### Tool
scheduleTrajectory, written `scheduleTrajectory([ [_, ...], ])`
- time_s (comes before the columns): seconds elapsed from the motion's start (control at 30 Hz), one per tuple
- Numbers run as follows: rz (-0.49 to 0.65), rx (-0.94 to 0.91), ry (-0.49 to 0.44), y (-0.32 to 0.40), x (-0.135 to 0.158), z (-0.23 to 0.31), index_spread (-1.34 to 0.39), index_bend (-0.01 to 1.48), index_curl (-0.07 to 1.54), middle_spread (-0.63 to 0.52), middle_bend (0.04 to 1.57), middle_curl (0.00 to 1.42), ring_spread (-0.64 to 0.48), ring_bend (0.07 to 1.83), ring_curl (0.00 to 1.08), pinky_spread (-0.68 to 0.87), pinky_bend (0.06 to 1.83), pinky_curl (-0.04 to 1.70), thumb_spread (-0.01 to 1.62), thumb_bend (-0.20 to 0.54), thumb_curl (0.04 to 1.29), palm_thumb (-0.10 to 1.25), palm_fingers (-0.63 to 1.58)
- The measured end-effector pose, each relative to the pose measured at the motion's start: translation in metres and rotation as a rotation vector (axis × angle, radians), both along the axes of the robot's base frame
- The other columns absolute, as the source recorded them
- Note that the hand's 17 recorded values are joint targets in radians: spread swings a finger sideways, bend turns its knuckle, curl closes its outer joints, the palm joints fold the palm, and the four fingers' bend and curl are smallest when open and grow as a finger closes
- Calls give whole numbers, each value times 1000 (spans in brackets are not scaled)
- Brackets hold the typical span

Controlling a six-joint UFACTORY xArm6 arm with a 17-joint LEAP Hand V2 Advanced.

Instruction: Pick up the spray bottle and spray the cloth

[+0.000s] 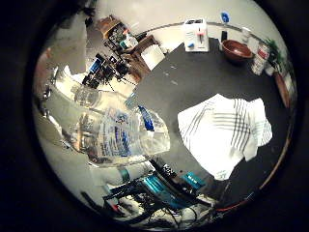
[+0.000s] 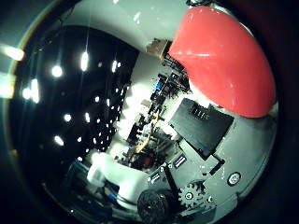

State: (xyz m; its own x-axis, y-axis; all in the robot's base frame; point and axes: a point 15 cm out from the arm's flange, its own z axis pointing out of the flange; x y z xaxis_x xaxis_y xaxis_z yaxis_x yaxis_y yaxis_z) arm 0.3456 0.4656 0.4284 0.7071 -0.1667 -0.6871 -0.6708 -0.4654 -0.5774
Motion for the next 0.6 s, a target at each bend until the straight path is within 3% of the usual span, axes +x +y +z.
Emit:
scheduleTrajectory([
  [0.17, 27, 98, -4, 30, 20, -9, -281, 1151, 763, -195, 1357, 767, -205, 1462, 670, -300, 1317, 687, 404, -19, 1055, 1034, 1173],
  [0.6, 16, 81, 14, 41, 72, -80, -273, 1168, 751, -195, 1358, 766, -209, 1448, 677, -304, 1310, 699, 399, -20, 1048, 1032, 1173],
])
